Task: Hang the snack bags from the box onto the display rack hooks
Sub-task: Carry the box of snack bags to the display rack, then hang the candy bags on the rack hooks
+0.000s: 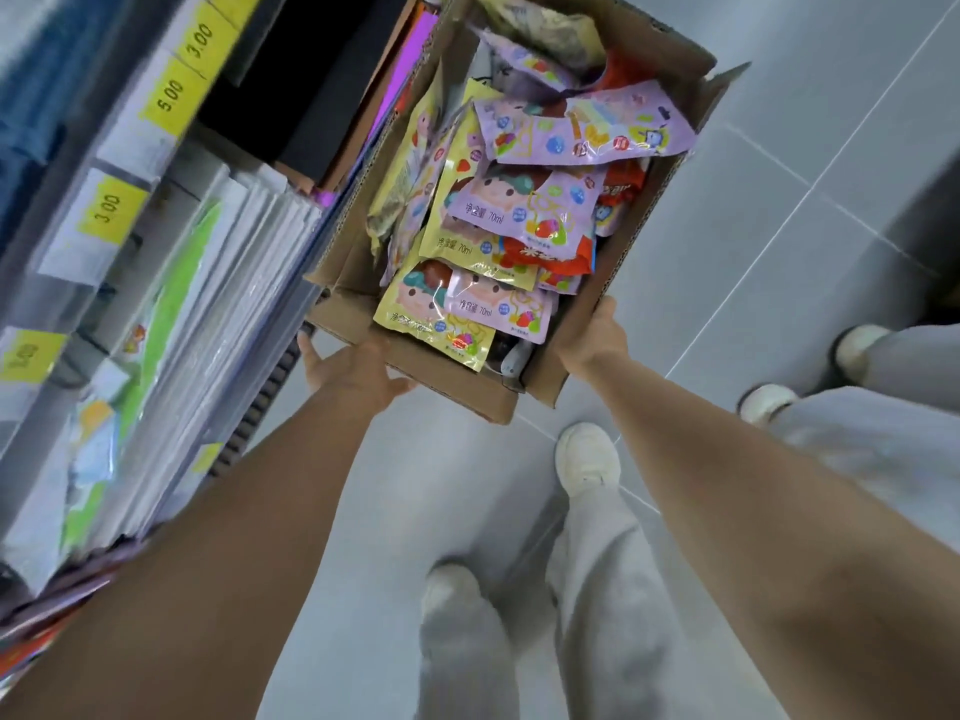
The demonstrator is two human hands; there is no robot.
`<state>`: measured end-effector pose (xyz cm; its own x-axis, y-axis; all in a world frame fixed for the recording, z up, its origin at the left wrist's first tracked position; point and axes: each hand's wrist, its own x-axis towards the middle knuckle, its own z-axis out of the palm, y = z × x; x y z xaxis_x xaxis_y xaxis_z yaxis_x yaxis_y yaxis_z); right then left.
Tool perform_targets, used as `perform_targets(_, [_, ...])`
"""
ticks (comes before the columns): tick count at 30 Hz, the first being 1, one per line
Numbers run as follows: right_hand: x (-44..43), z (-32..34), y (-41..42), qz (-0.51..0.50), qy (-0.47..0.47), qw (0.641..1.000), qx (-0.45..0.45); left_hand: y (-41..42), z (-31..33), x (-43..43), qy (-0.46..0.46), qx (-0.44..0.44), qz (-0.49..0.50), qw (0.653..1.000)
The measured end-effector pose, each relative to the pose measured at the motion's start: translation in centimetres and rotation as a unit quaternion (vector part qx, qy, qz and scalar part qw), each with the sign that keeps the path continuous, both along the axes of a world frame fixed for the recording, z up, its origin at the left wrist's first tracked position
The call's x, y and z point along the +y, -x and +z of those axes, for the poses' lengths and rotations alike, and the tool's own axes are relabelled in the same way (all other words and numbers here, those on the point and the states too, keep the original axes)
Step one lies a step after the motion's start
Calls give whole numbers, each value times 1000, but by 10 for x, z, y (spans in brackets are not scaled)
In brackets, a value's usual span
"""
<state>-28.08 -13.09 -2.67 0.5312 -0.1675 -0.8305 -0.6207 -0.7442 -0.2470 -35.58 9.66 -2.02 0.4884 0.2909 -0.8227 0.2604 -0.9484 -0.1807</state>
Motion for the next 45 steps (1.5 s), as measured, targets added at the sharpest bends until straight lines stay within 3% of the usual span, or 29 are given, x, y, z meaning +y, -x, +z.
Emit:
perform_targets(15, [64,-1,166,-19,-24,1000,3,152,0,59,-34,-14,25,999])
perform_targets(19, [72,0,188,6,-38,998,44,147,14,45,-118,1,21,993])
perform_targets(21, [72,6,185,36,-44,996,70,128,23,37,-122,-45,45,990])
perform_targets(24, [67,18,155,36,3,998,-50,98,30,34,-9,-152,136,979])
perform_targets(26, [67,21,125,-5,8,990,-139,80,30,33,122,-183,244,945])
perform_targets(27, [71,24,112,-37,-17,990,-137,72,29,32,174,-191,284,923])
perform_targets(30, [84,28,81,-172,-123,977,13,54,28,27,265,-225,330,878])
perform_targets(32, [87,29,71,-182,-132,972,69,46,28,23,297,-227,338,864])
perform_targets(36, [85,18,65,-234,-181,952,81,32,30,13,323,-201,330,864])
perform_targets(40, [78,6,61,-306,-263,913,62,24,31,-5,291,-100,307,901])
perform_targets(43, [67,8,63,-298,-245,920,65,39,28,-21,307,-37,282,908])
perform_targets(45, [52,12,72,-228,-240,935,128,53,23,-25,332,-12,279,901])
